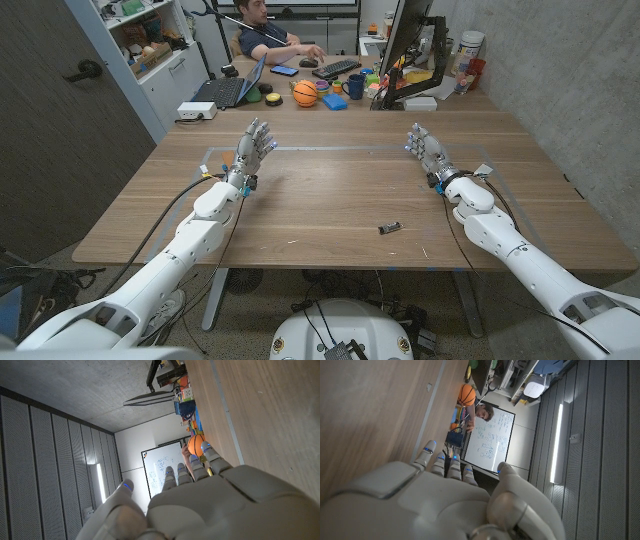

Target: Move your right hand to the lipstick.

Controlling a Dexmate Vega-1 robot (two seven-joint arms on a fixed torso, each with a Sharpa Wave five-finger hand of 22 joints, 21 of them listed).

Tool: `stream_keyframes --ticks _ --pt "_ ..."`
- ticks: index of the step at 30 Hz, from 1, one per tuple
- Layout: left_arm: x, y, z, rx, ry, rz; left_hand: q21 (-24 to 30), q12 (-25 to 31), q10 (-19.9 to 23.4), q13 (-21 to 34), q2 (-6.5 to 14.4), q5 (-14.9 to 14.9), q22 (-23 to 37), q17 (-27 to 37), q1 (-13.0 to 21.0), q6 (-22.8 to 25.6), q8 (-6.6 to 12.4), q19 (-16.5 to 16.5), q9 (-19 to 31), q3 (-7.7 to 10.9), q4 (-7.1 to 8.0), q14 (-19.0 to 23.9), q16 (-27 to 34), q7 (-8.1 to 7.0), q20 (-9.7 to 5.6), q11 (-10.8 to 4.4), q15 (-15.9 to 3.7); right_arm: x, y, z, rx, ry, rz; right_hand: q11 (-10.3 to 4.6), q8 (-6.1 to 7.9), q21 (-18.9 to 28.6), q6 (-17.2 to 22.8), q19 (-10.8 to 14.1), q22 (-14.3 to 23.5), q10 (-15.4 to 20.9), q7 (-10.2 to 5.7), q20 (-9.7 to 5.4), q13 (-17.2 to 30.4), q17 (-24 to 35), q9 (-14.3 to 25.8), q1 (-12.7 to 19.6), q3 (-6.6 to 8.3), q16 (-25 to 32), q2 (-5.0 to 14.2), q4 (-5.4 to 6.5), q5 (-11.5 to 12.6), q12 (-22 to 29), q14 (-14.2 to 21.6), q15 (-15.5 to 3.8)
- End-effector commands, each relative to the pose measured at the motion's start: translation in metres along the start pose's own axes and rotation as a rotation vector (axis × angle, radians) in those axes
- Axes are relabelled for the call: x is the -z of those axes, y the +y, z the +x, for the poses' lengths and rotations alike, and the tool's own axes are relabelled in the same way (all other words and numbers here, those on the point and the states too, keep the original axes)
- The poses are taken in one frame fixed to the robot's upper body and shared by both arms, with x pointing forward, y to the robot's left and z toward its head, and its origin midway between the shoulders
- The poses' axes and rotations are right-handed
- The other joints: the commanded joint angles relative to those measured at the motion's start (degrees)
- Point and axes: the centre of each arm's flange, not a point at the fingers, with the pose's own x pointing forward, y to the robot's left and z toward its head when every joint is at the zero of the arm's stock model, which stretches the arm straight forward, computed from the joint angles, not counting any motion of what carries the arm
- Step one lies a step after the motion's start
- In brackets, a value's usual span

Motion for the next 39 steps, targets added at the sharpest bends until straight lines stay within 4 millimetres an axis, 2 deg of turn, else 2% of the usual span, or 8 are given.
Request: stream_keyframes --ticks 1,12,17,20,22,25,34,39 --pt "-0.001 0.002 -0.005 -0.024 0.001 -0.009 0.31 0.36 -0.20 0.18 0.00 0.27 0.19 0.10 0.43 -0.07 0.31 0.00 0.13 0.39 0.04 0.09 0.19 -0.56 0.63 0.02 0.45 -0.003 -0.002 0.012 -0.040 0.008 -0.017 0.64 0.31 0.32 -0.12 -1.43 0.31 0.33 0.03 -0.06 0.23 0.06 0.08 0.52 0.51 0.32 0.03 0.01 0.26 0.35 0.00 0.38" --pt "0.000 0.001 -0.004 -0.020 0.001 -0.009 0.17 0.34 -0.25 0.18 0.00 0.31 0.19 0.10 0.44 -0.08 0.30 0.04 0.13 0.27 0.09 0.06 0.15 -0.53 0.68 -0.06 0.19 -0.011 -0.004 0.006 0.003 -0.069 -0.037 0.79 0.66 0.15 0.98 -1.21 0.31 0.83 0.18 0.27 0.23 0.06 0.08 0.49 0.40 0.35 -0.20 0.03 0.26 0.49 0.32 0.19" --pt "0.000 -0.001 -0.003 -0.012 0.002 -0.011 0.12 0.35 -0.24 0.18 -0.01 0.32 0.20 0.10 0.45 -0.09 0.30 0.07 0.13 0.22 0.11 0.08 0.14 -0.52 0.69 -0.06 0.14 -0.020 -0.004 0.000 0.033 -0.122 -0.058 0.58 0.78 -0.13 1.70 -0.85 0.28 0.90 0.08 2.30 0.24 0.15 0.11 -0.52 -0.69 0.37 -1.49 0.41 0.18 0.44 0.48 0.12" --pt "-0.001 -0.001 -0.004 -0.013 -0.001 -0.008 0.07 0.36 -0.22 0.18 0.00 0.33 0.20 0.10 0.45 -0.11 0.29 0.07 0.13 0.19 0.12 0.09 0.13 -0.54 0.67 -0.01 0.09 -0.028 -0.004 -0.006 0.043 -0.154 -0.082 0.37 0.91 -0.33 2.50 -0.19 0.24 1.04 -0.18 4.27 0.24 0.18 0.13 -1.39 -1.68 0.41 -2.59 0.68 0.24 0.44 0.79 -0.08" --pt "-0.001 -0.001 -0.004 -0.013 0.001 -0.008 0.05 0.37 -0.20 0.18 0.00 0.33 0.20 0.10 0.45 -0.10 0.29 0.08 0.13 0.17 0.13 0.03 0.10 -0.54 0.63 -0.01 0.06 -0.032 -0.004 -0.010 0.047 -0.169 -0.106 0.37 1.00 -0.47 2.95 -0.03 0.23 1.12 -0.25 4.74 0.24 0.18 0.12 -1.70 -2.09 0.50 -3.07 0.74 0.30 0.45 1.13 -0.17" --pt "-0.001 -0.001 -0.005 -0.011 0.003 -0.007 0.03 0.36 -0.21 0.18 0.00 0.34 0.20 0.09 0.46 -0.11 0.29 0.11 0.13 0.15 0.14 0.08 0.12 -0.56 0.70 -0.01 0.07 -0.040 -0.004 -0.018 0.056 -0.197 -0.135 0.34 1.07 -0.56 3.29 0.11 0.22 1.18 -0.30 4.92 0.24 0.17 0.12 -1.91 -2.40 0.55 -3.49 0.75 0.33 0.46 1.37 -0.14" --pt "-0.001 -0.004 -0.005 0.002 0.003 -0.009 -0.06 0.38 -0.17 0.18 0.00 0.37 0.20 0.09 0.47 -0.07 0.30 0.14 0.13 0.07 0.17 0.07 0.09 -0.54 0.72 -0.01 0.10 -0.061 -0.003 -0.037 0.090 -0.279 -0.229 -0.17 1.12 -1.35 4.71 1.02 0.14 1.44 -1.15 5.18 0.22 0.10 0.04 -3.42 -4.86 0.89 -6.87 0.62 0.57 0.44 3.04 -0.47" --pt "-0.001 -0.005 -0.005 0.004 0.003 -0.010 -0.10 0.37 -0.19 0.17 0.00 0.38 0.21 0.09 0.47 -0.11 0.29 0.16 0.13 0.03 0.19 0.01 0.06 -0.54 0.75 0.00 0.06 -0.068 -0.003 -0.047 0.110 -0.305 -0.263 -0.51 1.11 -1.54 5.18 1.60 0.16 1.65 -1.54 5.17 0.21 0.08 0.02 -3.87 -5.57 1.01 -7.77 0.59 0.76 0.48 3.74 -0.63"
